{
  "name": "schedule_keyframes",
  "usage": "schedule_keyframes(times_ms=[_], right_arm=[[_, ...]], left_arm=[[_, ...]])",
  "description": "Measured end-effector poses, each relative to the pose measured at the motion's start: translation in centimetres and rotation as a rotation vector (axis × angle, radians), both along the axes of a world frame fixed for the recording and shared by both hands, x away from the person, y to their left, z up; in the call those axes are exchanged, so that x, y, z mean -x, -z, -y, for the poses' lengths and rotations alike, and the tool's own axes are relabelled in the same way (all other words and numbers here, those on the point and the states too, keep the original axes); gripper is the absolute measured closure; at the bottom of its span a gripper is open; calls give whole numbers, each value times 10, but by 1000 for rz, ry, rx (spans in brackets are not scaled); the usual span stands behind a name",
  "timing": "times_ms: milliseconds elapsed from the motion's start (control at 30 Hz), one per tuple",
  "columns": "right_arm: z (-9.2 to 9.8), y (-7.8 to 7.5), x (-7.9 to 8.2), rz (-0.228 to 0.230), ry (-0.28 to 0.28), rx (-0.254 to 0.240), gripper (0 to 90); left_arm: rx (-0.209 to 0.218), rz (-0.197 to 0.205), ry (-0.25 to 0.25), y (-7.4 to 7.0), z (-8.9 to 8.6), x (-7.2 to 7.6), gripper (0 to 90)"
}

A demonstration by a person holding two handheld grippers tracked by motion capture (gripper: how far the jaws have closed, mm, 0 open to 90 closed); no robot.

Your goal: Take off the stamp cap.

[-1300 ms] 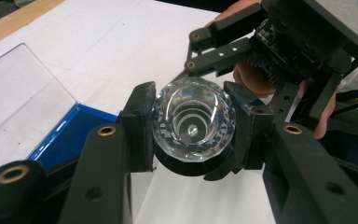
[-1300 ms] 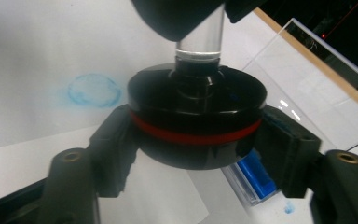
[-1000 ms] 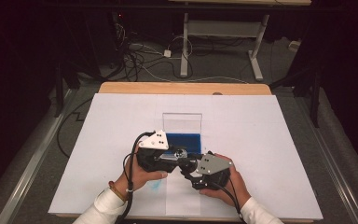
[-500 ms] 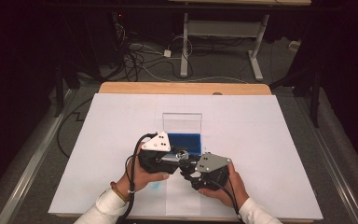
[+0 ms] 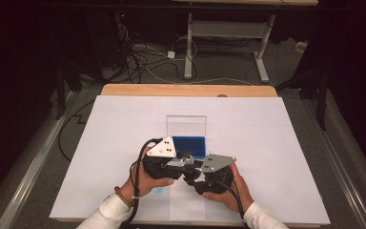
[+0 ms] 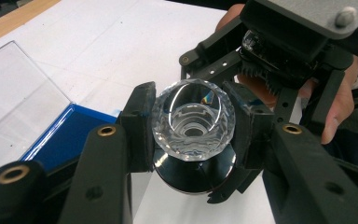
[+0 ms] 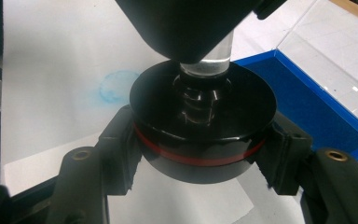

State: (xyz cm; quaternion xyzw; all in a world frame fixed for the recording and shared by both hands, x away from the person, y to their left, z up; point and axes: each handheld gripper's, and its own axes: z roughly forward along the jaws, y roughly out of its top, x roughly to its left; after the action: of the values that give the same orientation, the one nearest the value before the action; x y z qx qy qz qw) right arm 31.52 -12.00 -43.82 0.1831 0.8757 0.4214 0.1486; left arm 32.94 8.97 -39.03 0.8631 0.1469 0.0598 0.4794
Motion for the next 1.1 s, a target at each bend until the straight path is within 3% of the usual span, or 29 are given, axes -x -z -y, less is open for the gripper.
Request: schedule_keyframes(times_ms=[100,133,167,200,233,267,367,533,800,1100], right_arm=[[2,1,-3,-31,7,-11,393],[13,6,-13,-79,69,-33,393],[19,8,-16,-74,92,-40,392],[19,8,-16,-74,92,-40,392],[22,6,-17,-54,95,-19,392],[24,1,-15,-35,88,0,392],[25,-1,-15,-40,86,-6,391],[28,0,-12,-13,76,63,390],[46,-8,-10,22,112,62,389],[57,-10,-10,32,140,44,389]], left_arm=[[-10,42,2,-2,-2,3,548],[43,23,2,-9,-9,4,549],[43,23,2,-9,-9,4,548],[16,48,-13,-12,-10,5,548],[17,58,-20,-12,-11,6,548],[31,43,-18,-11,-13,5,548],[17,33,-32,-9,-14,2,548],[-6,39,-37,-9,-16,1,548],[-29,49,-66,-9,-26,-2,547],[-51,60,-88,-9,-31,-5,547]])
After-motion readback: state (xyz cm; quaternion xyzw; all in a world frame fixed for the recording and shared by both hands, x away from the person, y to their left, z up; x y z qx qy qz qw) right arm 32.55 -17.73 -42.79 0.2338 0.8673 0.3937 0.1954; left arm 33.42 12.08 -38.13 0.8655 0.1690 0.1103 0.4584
